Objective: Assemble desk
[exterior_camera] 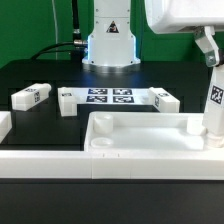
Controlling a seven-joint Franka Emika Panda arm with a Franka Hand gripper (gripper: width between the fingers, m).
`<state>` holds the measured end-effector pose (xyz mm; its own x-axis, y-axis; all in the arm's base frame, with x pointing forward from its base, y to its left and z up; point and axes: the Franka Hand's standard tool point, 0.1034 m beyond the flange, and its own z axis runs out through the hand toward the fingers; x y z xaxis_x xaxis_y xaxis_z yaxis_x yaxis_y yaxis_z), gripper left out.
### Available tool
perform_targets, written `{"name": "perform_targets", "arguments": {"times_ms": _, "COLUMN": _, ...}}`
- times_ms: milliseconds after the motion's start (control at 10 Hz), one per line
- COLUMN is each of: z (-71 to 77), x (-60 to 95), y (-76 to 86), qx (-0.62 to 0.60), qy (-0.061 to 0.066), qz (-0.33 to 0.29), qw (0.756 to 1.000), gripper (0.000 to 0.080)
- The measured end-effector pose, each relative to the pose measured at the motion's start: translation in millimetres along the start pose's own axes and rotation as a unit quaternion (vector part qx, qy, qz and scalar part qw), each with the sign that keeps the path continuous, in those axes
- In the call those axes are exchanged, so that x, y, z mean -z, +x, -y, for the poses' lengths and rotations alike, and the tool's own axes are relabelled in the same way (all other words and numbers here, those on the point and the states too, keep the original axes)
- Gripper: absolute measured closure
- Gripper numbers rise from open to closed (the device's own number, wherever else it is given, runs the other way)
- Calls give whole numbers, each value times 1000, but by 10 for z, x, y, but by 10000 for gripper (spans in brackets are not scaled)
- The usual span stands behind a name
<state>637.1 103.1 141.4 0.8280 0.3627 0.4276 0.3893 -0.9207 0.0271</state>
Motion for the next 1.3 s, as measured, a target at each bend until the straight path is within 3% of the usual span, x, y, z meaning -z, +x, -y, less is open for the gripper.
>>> {"name": "perform_targets", "arguments": {"times_ms": 500, "z": 51, "x": -76, "y": -93, "qx": 1, "qy": 0, "qz": -1, "qw": 1000, "gripper": 509}}
{"name": "perform_targets", "arguments": {"times_ms": 1300, "z": 61, "x": -73, "y": -110, "qx": 3, "qy": -23, "qz": -57, "qw": 998, "gripper": 509}}
